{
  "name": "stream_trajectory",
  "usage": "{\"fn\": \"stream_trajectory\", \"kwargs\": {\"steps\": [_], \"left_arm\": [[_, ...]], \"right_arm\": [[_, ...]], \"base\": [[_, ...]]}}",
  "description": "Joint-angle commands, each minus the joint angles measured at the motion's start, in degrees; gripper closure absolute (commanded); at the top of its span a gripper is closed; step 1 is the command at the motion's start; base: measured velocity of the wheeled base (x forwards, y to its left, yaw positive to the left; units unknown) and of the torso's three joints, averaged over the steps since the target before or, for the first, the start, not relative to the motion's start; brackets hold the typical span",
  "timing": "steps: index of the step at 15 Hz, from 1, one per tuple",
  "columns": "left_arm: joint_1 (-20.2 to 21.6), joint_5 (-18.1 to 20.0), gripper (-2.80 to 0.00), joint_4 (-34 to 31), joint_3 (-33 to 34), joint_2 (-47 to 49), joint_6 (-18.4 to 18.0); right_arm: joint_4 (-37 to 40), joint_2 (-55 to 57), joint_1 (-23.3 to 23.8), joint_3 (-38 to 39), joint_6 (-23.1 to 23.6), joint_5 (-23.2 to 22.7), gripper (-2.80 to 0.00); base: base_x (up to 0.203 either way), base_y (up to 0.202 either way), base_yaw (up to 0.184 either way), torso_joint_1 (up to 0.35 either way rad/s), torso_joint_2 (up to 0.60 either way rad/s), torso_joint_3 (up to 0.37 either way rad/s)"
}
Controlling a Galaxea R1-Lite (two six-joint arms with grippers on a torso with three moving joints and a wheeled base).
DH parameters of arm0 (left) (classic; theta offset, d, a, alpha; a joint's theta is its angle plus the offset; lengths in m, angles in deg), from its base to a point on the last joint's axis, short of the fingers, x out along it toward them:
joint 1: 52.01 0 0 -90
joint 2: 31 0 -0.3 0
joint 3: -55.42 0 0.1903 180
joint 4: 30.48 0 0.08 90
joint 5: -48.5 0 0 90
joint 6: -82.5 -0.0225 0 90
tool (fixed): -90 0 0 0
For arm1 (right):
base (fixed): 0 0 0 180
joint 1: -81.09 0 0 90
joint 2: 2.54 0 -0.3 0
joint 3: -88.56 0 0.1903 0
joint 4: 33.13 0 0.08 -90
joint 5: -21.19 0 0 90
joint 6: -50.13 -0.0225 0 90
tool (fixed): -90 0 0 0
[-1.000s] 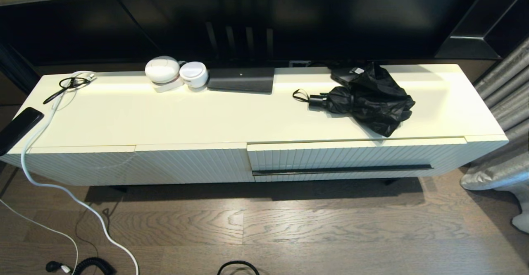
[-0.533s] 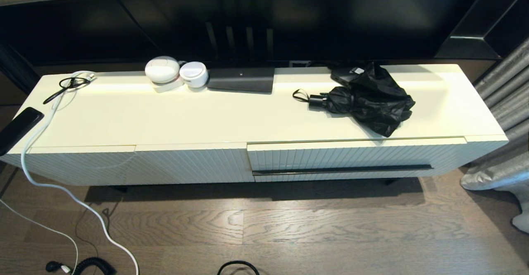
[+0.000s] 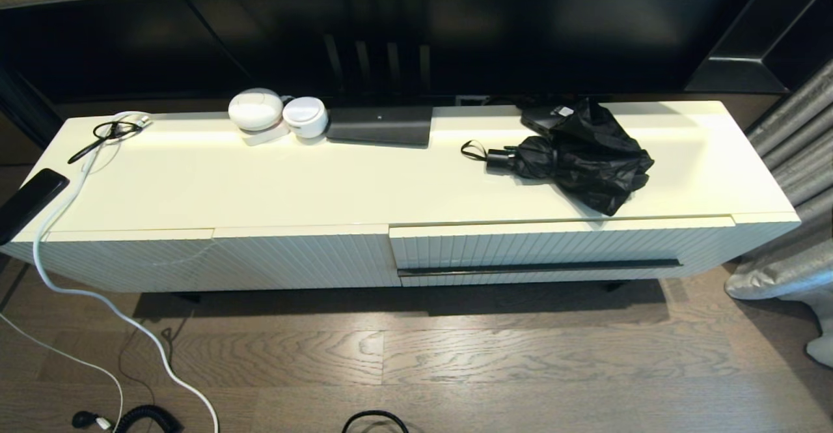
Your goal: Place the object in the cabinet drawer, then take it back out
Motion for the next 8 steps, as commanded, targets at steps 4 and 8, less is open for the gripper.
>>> {"fn": "stream_trajectory", "kwargs": {"steps": [4,8], "left_arm": [[0.02,-0.04,0.00,0.03,0.09,0.00,0.05],[-0.06,-0.04,0.00,0.03,0.09,0.00,0.05]], "right_arm": [[2.44,0.29,0.00,0.13,-3.30,0.60,0.00],[2.44,0.20,0.00,0.13,-4.00,0.60,0.00]], "base": [[0.000,0.000,0.000,0.000,0.00,0.000],[0.000,0.000,0.000,0.000,0.00,0.000]]}}
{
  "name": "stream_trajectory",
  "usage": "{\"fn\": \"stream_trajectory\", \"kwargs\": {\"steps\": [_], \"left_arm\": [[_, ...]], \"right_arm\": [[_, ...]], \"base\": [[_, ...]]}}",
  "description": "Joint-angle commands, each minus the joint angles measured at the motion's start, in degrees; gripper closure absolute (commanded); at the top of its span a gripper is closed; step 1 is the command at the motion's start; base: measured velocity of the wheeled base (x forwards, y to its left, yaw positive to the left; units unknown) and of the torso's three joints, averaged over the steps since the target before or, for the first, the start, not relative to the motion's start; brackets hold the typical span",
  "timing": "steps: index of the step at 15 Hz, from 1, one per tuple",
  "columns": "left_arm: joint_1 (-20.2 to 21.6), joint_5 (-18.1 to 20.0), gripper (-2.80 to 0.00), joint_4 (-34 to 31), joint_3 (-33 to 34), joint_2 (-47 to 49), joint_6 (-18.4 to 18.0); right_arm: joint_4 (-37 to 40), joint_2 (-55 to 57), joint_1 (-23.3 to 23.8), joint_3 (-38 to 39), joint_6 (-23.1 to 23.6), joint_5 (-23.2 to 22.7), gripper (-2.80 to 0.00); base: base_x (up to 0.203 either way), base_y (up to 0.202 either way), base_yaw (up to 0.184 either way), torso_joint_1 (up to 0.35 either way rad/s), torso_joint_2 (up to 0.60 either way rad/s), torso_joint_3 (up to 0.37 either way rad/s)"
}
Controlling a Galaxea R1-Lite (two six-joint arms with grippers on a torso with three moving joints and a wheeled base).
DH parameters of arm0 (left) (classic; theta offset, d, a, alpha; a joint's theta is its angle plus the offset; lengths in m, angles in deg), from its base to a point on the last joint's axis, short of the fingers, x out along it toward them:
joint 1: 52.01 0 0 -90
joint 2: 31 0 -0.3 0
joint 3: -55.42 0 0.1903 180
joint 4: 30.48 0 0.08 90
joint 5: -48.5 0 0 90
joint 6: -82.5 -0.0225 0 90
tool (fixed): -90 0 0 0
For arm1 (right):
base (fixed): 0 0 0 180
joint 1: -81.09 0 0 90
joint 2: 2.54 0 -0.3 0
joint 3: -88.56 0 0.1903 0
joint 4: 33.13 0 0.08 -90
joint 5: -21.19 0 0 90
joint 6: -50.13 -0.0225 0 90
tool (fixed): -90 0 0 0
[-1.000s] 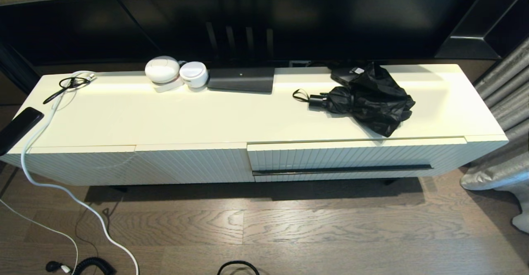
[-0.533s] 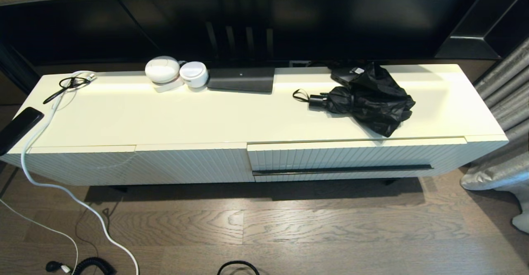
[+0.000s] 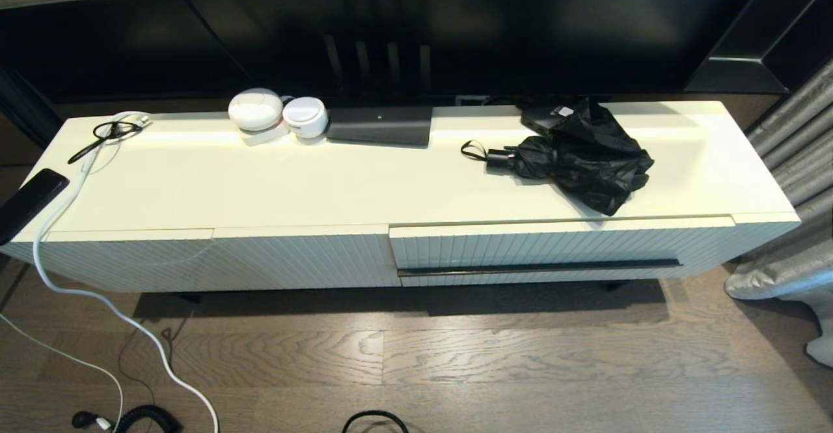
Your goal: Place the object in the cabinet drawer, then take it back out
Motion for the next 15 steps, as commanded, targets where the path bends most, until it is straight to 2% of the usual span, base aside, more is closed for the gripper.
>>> {"fn": "stream_trajectory", "kwargs": {"steps": [1,15], "left_arm": [[0.05,-0.04,0.00,0.02,0.09,0.00,0.02],[0.05,-0.04,0.00,0.02,0.09,0.00,0.02]], "right_arm": [[0.02,0.31,0.00,0.05,-0.17,-0.04,0.00],[0.02,0.31,0.00,0.00,-0.23,-0.04,0.00]], "base": [[0.000,0.000,0.000,0.000,0.00,0.000],[0.000,0.000,0.000,0.000,0.00,0.000]]}}
